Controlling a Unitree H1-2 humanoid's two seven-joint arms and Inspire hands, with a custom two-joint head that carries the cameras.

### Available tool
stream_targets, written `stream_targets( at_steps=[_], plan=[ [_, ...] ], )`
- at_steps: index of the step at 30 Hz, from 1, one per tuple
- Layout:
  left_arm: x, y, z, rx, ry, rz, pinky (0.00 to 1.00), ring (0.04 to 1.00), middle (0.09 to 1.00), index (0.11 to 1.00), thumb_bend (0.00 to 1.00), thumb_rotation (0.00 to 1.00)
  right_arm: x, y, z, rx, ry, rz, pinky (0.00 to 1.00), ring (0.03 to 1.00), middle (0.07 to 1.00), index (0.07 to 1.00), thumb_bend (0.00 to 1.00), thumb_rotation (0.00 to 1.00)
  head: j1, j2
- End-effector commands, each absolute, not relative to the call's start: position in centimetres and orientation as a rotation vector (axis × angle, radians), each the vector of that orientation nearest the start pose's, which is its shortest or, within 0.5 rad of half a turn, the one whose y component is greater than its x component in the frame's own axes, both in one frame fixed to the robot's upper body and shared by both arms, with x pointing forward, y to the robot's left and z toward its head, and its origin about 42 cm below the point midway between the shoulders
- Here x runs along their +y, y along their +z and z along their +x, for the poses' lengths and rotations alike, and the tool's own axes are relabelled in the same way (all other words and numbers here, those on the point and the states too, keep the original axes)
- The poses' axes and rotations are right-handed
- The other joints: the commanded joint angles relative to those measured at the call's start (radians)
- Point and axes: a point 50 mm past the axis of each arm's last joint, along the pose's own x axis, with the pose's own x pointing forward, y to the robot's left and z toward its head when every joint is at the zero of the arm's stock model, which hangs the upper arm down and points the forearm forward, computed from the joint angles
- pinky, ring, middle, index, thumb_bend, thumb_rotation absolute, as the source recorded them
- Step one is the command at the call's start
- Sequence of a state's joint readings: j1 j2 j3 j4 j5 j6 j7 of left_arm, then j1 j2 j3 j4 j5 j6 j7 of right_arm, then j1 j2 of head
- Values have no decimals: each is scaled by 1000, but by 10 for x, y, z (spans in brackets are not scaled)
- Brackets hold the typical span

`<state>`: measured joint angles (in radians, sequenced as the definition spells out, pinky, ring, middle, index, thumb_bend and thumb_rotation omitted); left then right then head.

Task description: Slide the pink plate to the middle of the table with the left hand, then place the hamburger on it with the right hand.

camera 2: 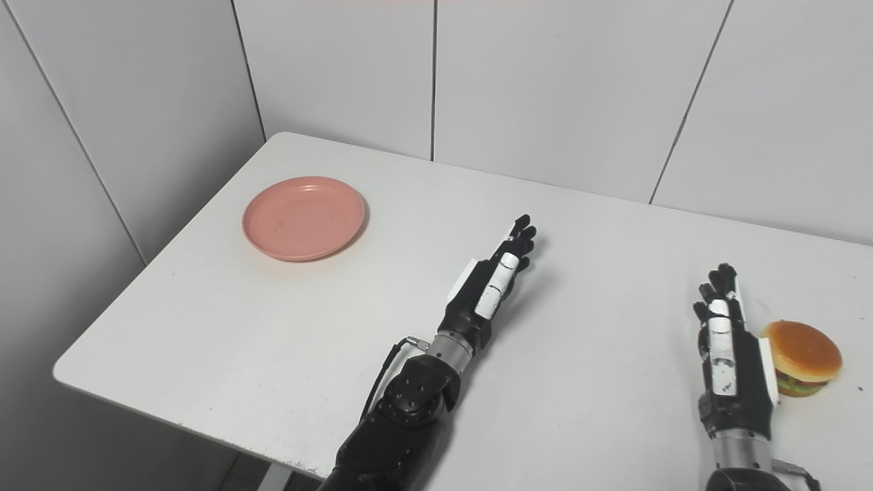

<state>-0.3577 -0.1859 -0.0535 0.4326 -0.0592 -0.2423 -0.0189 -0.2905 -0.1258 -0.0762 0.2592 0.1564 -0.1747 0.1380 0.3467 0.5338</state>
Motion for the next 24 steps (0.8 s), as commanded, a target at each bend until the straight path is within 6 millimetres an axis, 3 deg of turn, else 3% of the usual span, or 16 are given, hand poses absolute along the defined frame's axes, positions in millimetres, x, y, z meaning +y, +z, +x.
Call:
stream_targets(
  at_steps=[1, 7, 11, 15, 24],
  plan=[
    [98, 120, 379, -155, -211, -225, 1000, 1000, 1000, 1000, 744, 1000, -252, 128, 373, -221, 101, 42, 1000, 1000, 1000, 1000, 646, 911, -2, 0],
    [116, 150, 386, -176, -232, -249, 1000, 1000, 1000, 996, 818, 1000, -245, 131, 371, -219, 105, 46, 1000, 1000, 1000, 1000, 604, 912, -9, 1],
    [137, 173, 396, -213, -215, -222, 990, 975, 956, 941, 871, 1000, -243, 132, 371, -224, 112, 42, 1000, 1000, 1000, 1000, 579, 930, -14, -3],
    [157, 194, 404, -249, -118, -197, 761, 795, 795, 785, 887, 1000, -241, 133, 371, -226, 111, 39, 1000, 1000, 1000, 1000, 584, 945, -14, -4],
    [203, 230, 425, -370, -26, -173, 640, 690, 705, 694, 867, 1000, -241, 132, 369, -215, 109, 26, 1000, 1000, 1000, 1000, 584, 953, -18, -1]
  ],
)
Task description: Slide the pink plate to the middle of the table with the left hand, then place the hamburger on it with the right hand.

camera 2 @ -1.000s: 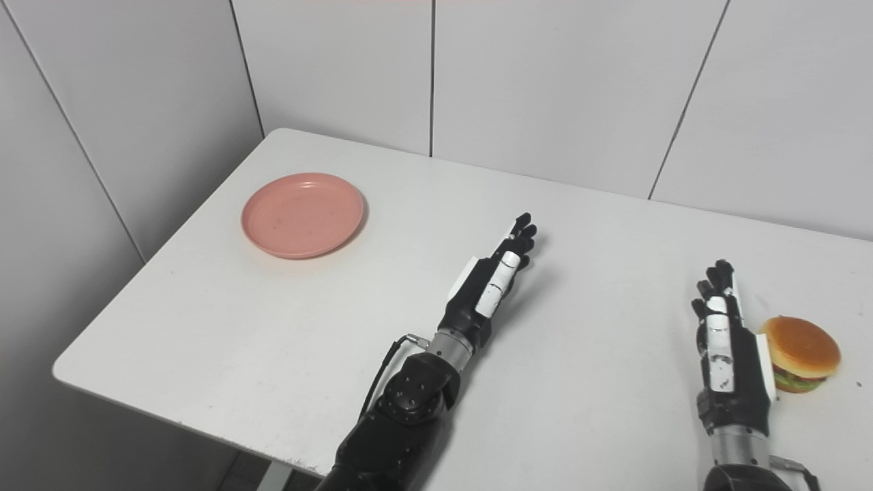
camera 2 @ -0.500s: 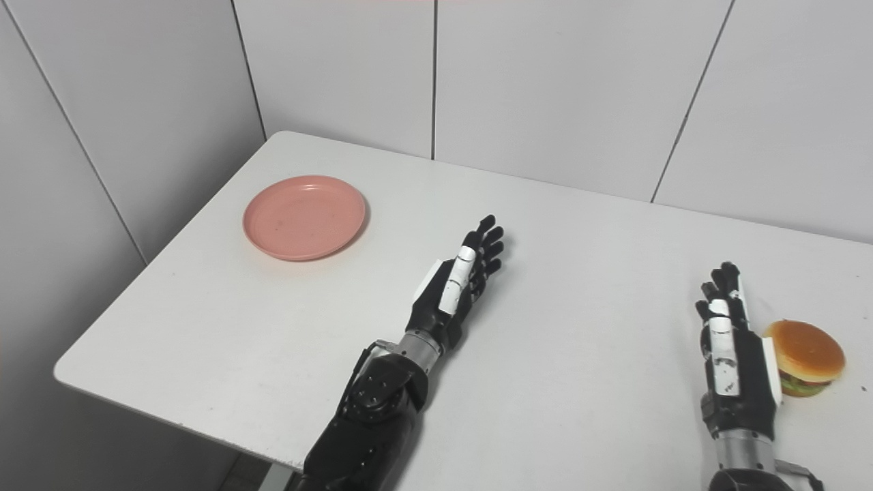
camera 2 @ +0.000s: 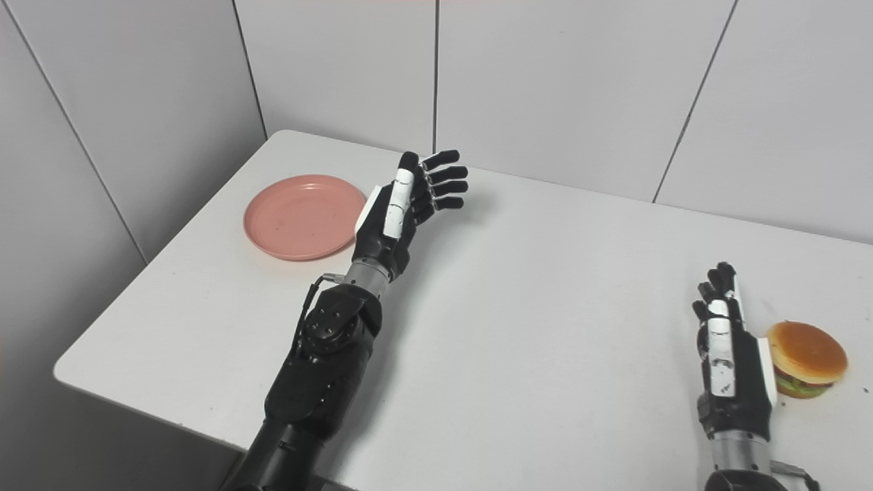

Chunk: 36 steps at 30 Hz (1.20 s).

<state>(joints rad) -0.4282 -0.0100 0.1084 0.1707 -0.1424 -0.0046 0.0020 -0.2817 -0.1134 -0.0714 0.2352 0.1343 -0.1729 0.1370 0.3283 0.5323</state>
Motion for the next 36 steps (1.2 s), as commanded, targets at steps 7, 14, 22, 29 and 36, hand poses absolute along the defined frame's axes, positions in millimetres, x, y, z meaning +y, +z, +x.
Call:
stream_targets(
  at_steps=[7, 14, 22, 29, 36],
  plan=[
    [232, 248, 436, -412, 52, -183, 621, 676, 694, 678, 904, 1000, -240, 131, 369, -215, 118, 18, 1000, 1000, 1000, 1000, 558, 963, -13, -1],
    [275, 259, 450, -444, 139, -177, 611, 659, 679, 665, 923, 1000, -237, 131, 367, -218, 107, 1, 1000, 995, 1000, 1000, 575, 956, -15, 4],
    [325, 266, 463, -445, 245, -197, 647, 667, 679, 678, 909, 1000, -237, 129, 367, -218, 110, 3, 1000, 997, 1000, 1000, 603, 955, -12, 5],
    [366, 262, 457, -448, 326, -271, 680, 704, 699, 687, 739, 1000, -237, 129, 367, -223, 116, -6, 1000, 993, 1000, 1000, 562, 976, -10, 7],
    [393, 258, 451, -440, 372, -314, 677, 710, 698, 689, 684, 999, -237, 128, 368, -219, 117, -3, 1000, 995, 1000, 1000, 560, 969, -11, 8]
  ],
)
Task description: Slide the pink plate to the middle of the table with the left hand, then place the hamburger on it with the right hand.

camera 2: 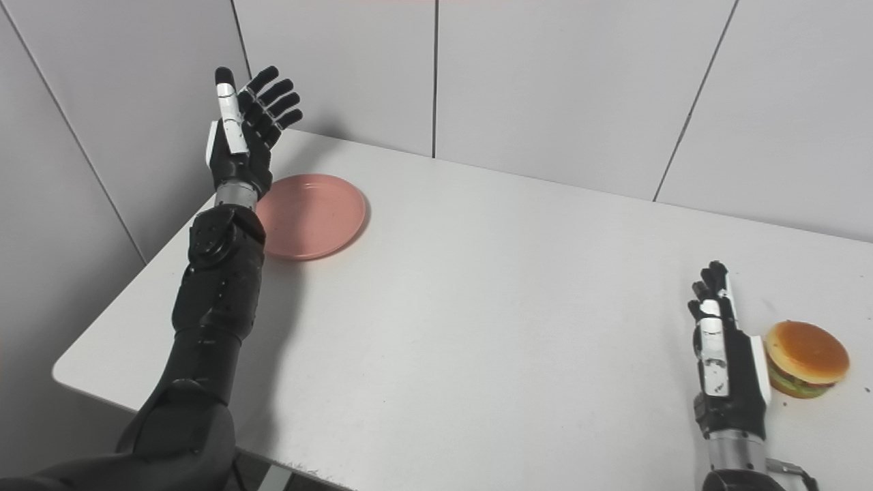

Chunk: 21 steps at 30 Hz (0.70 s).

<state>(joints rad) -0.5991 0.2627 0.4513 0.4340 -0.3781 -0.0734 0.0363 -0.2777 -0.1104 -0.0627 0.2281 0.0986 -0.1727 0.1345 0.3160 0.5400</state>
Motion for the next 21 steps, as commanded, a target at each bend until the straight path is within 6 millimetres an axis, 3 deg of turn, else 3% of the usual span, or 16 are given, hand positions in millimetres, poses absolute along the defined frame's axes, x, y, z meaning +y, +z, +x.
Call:
stream_targets(
  at_steps=[1, 13, 21],
  plan=[
    [396, 256, 450, -435, 385, -314, 682, 706, 692, 682, 691, 1000, -237, 128, 368, -221, 117, -3, 1000, 995, 1000, 1000, 553, 969, 1, 0],
    [432, 222, 441, -367, 467, -304, 695, 712, 698, 693, 643, 995, -237, 127, 369, -224, 109, -1, 1000, 993, 1000, 1000, 525, 975, 0, 2],
    [447, 191, 445, -287, 485, -292, 706, 722, 709, 696, 668, 972, -235, 128, 369, -222, 114, 1, 1000, 992, 1000, 1000, 528, 977, 0, 3]
  ],
)
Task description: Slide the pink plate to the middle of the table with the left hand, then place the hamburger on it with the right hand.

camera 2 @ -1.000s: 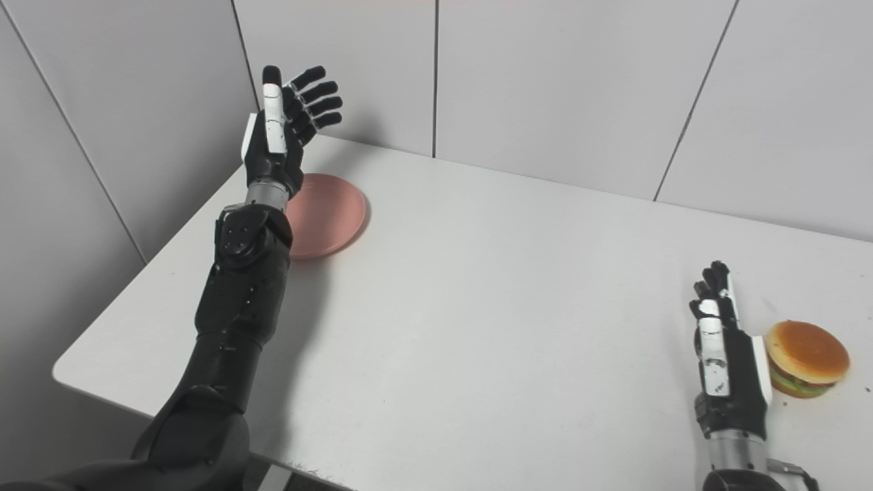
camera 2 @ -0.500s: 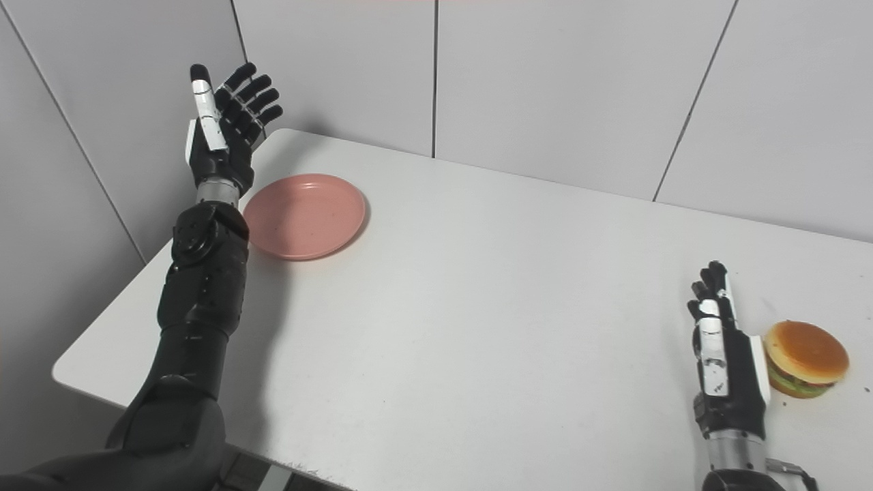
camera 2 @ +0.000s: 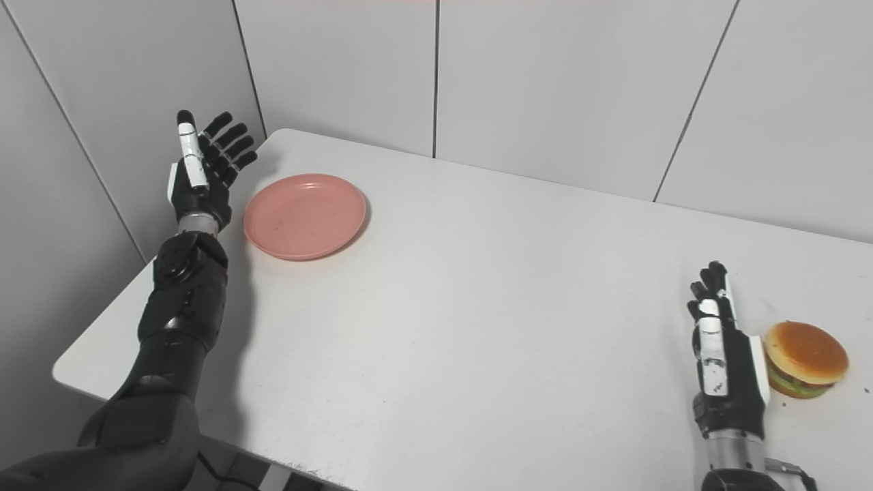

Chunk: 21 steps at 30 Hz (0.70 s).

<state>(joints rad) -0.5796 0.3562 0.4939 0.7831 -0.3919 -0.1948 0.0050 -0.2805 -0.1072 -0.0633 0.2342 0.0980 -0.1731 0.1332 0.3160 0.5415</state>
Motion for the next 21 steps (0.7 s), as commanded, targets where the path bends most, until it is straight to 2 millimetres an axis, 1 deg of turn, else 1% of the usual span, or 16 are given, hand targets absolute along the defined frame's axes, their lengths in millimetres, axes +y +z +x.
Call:
stream_targets(
  at_steps=[1, 3, 5, 7, 10, 18, 21],
  plan=[
    [448, 188, 446, -272, 488, -287, 717, 726, 711, 695, 663, 982, -235, 128, 369, -220, 115, 2, 1000, 994, 1000, 1000, 531, 977, 0, 1],
    [450, 182, 447, -248, 495, -277, 724, 727, 712, 695, 670, 991, -235, 129, 369, -222, 116, 4, 1000, 994, 1000, 1000, 535, 975, 0, 1],
    [452, 177, 448, -233, 503, -276, 730, 727, 712, 696, 671, 986, -235, 129, 369, -225, 118, 4, 1000, 997, 1000, 1000, 517, 984, 1, 0],
    [453, 174, 448, -224, 507, -277, 737, 727, 710, 700, 692, 969, -234, 129, 369, -224, 117, 5, 1000, 998, 1000, 1000, 527, 976, 1, 0],
    [454, 171, 448, -219, 511, -269, 733, 729, 714, 705, 692, 975, -235, 128, 369, -223, 112, 6, 1000, 997, 1000, 1000, 527, 971, 3, 0],
    [450, 165, 445, -203, 503, -246, 719, 732, 723, 719, 661, 993, -235, 128, 369, -225, 114, 12, 1000, 993, 1000, 1000, 531, 963, 4, 4],
    [445, 162, 445, -197, 496, -232, 714, 731, 720, 710, 658, 998, -236, 128, 369, -221, 118, 9, 1000, 993, 1000, 1000, 539, 964, 1, 9]
  ],
)
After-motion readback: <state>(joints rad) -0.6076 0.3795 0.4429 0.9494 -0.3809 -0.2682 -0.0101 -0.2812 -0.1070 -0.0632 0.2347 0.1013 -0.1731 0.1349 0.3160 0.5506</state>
